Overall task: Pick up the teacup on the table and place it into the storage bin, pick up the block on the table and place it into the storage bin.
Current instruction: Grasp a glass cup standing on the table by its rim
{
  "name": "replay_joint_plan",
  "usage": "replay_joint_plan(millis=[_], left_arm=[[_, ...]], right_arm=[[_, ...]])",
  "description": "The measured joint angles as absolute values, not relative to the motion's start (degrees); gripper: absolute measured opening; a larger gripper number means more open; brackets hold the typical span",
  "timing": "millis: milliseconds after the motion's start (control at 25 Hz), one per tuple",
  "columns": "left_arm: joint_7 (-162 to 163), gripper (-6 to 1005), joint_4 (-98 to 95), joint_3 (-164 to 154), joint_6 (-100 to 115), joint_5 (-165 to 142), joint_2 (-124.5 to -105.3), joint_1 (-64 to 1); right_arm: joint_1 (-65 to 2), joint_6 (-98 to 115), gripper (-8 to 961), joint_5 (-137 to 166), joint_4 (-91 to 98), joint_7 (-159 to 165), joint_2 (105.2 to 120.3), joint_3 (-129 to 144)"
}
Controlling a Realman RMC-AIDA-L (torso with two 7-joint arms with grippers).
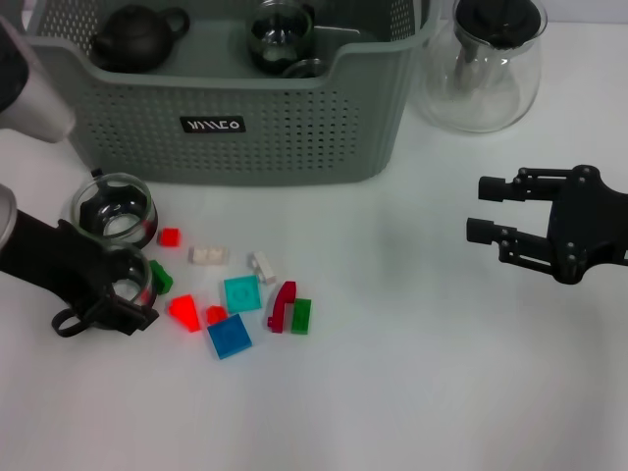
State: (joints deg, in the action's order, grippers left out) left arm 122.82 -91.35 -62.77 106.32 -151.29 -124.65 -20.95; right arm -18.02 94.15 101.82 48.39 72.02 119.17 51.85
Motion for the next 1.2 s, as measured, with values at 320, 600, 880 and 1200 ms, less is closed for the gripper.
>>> replay_joint_plan(millis=[320, 600, 880, 1200], left_arm=[[124.85, 676, -85.63, -68.13, 98.97, -156.36, -124.81, -21.21], [125.43, 651, -82.96, -71.77, 95.69, -156.54, -124.81, -21.43], [126.72, 562, -82.93, -73.94, 96.01, -158.28, -124.73, -21.69], [126.68, 188, -83.37, -73.65, 97.42, -158.49, -124.60, -21.81]], right_arm=[[-18.19, 94.68, 505, 101.96, 47.55, 71.99, 118.68, 51.85], [-18.37, 94.80, 505, 102.16, 47.55, 72.04, 118.61, 51.85], [-18.53, 94.93, 504, 102.20, 47.14, 72.07, 118.39, 51.83], [-18.72, 95.84, 504, 102.22, 46.78, 72.07, 118.21, 49.95]])
